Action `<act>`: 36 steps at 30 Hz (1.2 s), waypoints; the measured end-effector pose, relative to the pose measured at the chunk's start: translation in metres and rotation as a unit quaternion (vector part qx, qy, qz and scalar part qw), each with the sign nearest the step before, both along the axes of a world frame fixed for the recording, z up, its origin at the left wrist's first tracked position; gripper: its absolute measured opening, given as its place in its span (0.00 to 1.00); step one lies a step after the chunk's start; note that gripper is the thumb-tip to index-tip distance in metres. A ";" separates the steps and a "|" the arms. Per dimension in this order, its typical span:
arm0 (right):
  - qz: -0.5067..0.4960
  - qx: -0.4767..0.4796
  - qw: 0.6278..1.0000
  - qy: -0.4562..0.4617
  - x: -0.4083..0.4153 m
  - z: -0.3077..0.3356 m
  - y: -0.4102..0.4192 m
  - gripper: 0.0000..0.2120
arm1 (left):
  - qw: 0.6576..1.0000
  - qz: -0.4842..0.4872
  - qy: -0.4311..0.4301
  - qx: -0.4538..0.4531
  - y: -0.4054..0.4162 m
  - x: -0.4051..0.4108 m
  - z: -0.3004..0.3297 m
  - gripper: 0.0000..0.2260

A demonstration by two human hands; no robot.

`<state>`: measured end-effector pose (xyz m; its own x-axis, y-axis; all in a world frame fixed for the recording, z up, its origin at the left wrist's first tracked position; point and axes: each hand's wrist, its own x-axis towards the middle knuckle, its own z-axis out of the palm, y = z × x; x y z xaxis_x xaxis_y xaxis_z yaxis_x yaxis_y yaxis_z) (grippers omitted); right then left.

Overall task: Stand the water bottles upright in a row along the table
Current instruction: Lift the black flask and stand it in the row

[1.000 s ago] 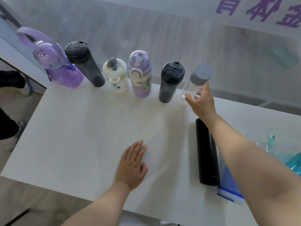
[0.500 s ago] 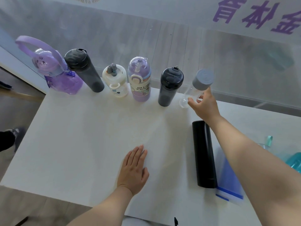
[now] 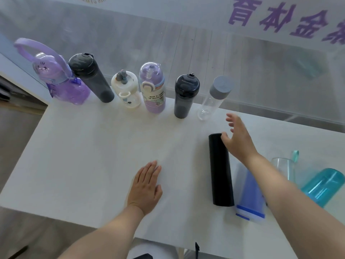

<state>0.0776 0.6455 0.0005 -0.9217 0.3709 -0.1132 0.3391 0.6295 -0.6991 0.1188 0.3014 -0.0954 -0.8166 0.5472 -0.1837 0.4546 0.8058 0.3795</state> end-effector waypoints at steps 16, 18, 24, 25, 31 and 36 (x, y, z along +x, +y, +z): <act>0.430 0.308 0.849 -0.006 0.118 -0.024 0.010 0.42 | 0.986 0.123 0.023 0.107 0.094 0.044 0.012 0.25; 0.433 0.333 0.837 -0.016 0.118 -0.024 0.011 0.43 | 0.990 0.068 0.005 0.124 0.114 0.051 0.014 0.26; 0.434 0.362 0.824 -0.029 0.115 -0.023 0.009 0.35 | 0.969 0.057 -0.117 0.208 0.138 0.074 0.025 0.28; 0.432 0.365 0.824 -0.030 0.115 -0.022 0.009 0.35 | 0.962 0.058 -0.133 0.230 0.140 0.075 0.030 0.27; 0.389 0.299 0.871 -0.024 0.119 -0.015 0.007 0.34 | 0.917 0.087 -0.229 0.316 0.147 0.084 0.059 0.33; 0.320 0.200 0.926 0.027 0.124 -0.005 0.014 0.24 | 0.916 0.168 -0.175 0.318 0.146 0.074 0.073 0.18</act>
